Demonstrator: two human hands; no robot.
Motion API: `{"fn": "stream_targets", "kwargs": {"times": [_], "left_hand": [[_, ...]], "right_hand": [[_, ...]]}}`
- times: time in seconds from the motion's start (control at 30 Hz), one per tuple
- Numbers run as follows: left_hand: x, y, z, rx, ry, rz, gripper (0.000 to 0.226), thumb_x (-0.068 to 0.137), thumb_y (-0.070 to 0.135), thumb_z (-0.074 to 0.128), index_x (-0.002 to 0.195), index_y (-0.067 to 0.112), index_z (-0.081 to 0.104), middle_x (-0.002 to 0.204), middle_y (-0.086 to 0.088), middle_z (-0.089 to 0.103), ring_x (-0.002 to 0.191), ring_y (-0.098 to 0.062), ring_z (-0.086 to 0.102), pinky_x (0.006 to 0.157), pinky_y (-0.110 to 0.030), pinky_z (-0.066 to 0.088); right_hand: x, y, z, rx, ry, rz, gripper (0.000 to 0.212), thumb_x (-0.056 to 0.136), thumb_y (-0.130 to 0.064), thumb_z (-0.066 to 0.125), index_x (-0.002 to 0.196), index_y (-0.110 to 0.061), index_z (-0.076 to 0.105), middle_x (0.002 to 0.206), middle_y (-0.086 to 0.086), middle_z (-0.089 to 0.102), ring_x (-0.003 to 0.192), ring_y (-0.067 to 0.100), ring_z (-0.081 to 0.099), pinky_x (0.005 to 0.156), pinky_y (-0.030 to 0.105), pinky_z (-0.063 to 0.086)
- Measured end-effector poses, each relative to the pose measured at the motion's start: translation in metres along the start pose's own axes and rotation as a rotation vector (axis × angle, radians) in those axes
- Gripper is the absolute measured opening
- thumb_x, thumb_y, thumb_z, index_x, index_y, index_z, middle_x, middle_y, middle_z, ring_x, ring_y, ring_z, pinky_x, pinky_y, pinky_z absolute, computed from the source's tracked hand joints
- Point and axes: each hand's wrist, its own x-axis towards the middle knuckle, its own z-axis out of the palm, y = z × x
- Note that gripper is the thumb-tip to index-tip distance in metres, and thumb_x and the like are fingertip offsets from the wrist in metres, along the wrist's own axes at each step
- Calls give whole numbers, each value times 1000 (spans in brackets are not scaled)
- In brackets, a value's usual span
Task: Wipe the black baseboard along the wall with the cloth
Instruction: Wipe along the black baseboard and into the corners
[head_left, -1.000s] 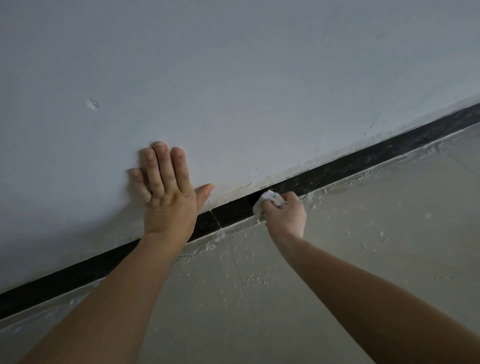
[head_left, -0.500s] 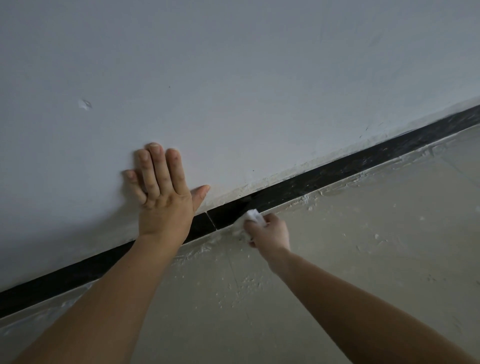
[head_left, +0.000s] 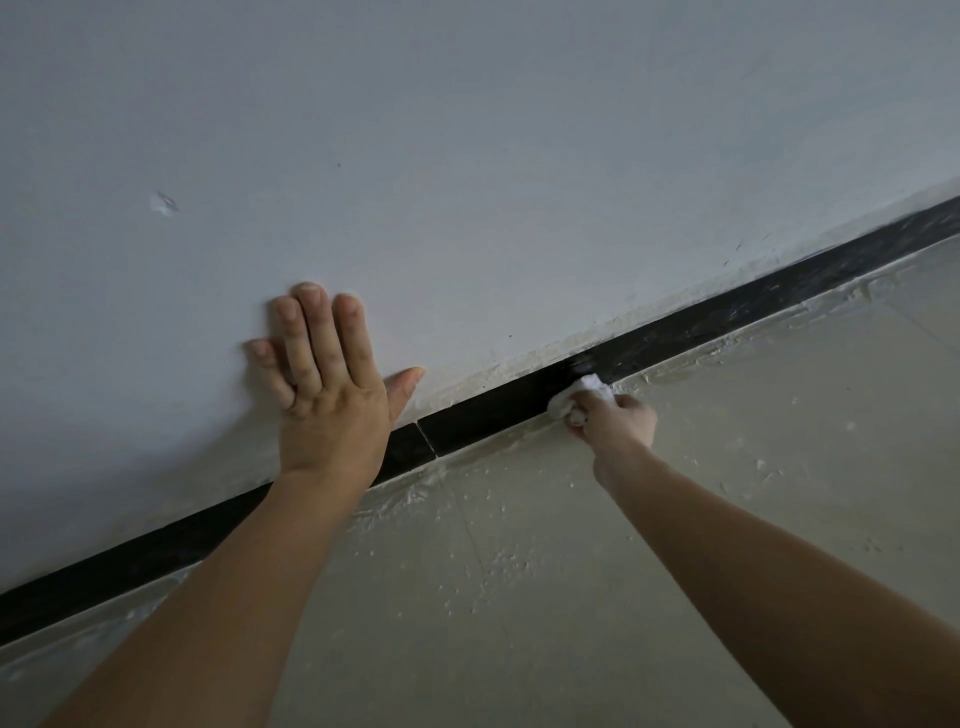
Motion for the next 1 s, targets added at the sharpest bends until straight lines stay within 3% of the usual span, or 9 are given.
{"fn": "stream_targets", "kwargs": {"times": [0.07,0.17,0.3,0.47,0.63,0.8,0.9,1.0], "left_hand": [[0,0,-3,-6,-21,-9,101,96,63,38,147,-6,-16,149,-27,-31,140,-39,-27,114,-52,-16],[1,0,-10,-88,-67,18,94,98,55,41,149,-2,-13,149,-26,-32,140,-37,-27,116,-51,-13],[18,20,-19,-280,-45,231,89,96,47,47,152,8,-11,154,-12,-29,144,-26,-22,118,-43,-9],[51,73,-19,-253,-30,168,93,94,49,46,150,8,-16,150,-14,-36,140,-27,-30,115,-43,-13],[51,88,-5,-109,30,119,88,95,55,40,152,8,-8,151,-18,-30,140,-31,-30,113,-45,-17],[52,89,-2,-79,46,109,90,94,55,42,153,8,-7,152,-20,-29,140,-32,-29,113,-45,-17],[52,88,-2,-72,37,108,90,94,55,42,153,8,-7,151,-21,-29,140,-32,-29,113,-44,-17],[50,88,-1,-63,38,113,90,94,55,44,153,8,-6,152,-20,-29,140,-32,-29,113,-44,-16]], "right_hand": [[7,-12,-11,135,57,21,9,83,-8,67,87,-4,61,79,14,62,66,20,62,63,30,59],[2,-29,-30,259,144,42,14,90,-15,61,96,-4,56,85,10,60,68,16,61,68,30,59],[-20,-18,-36,59,31,-24,10,89,-11,62,94,-4,57,80,9,59,67,17,58,61,30,54],[-36,8,-4,-230,-113,-190,7,80,-11,67,80,-8,61,68,5,61,60,17,60,64,43,58],[-12,-5,-2,-267,41,-298,10,78,-12,68,79,-7,59,67,1,58,59,10,53,55,25,42],[21,-29,-23,-198,206,-270,4,79,-8,64,82,-6,63,62,1,60,55,14,56,53,23,45],[34,-39,-34,-96,274,-223,5,81,-11,63,83,-7,60,70,9,63,58,20,61,58,31,57],[23,-41,-45,-2,274,-155,10,86,-13,60,89,-6,54,74,9,59,58,21,59,58,36,57]]}}
